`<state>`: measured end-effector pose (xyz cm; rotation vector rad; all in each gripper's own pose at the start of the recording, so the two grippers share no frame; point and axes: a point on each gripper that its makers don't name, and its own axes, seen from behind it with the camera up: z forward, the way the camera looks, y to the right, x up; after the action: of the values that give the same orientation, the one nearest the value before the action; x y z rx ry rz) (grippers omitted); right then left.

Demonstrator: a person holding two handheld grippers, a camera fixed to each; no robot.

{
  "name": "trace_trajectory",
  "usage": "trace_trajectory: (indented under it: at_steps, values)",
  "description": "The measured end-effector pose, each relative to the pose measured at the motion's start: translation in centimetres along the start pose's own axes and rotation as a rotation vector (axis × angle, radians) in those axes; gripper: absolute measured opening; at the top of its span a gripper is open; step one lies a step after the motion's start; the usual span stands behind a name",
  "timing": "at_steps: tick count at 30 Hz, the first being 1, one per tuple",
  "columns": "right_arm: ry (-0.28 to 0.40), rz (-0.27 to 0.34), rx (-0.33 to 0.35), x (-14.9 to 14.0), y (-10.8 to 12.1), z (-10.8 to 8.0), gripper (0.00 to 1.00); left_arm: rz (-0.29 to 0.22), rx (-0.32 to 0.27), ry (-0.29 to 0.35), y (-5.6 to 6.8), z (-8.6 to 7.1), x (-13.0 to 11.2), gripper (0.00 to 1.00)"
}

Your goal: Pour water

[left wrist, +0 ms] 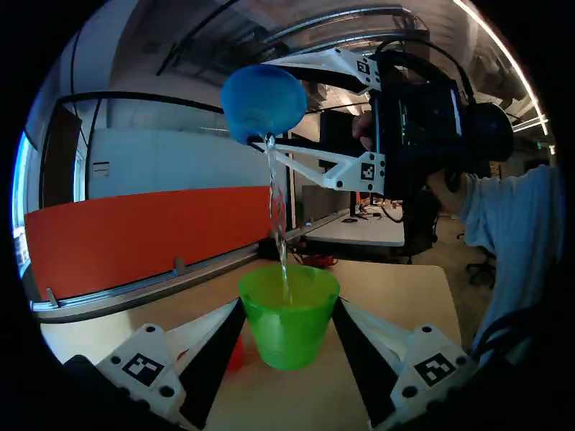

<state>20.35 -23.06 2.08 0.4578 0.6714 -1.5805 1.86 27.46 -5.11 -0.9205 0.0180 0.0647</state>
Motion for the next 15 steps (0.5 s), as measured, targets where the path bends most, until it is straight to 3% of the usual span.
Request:
trace_trajectory:
  at_steps: [15]
  values:
    - [0.015,-0.117,-0.012,1.7,0.2,0.3,0.92,-0.009,-0.001,0.005,-0.1,0.1,0.0,0.84]
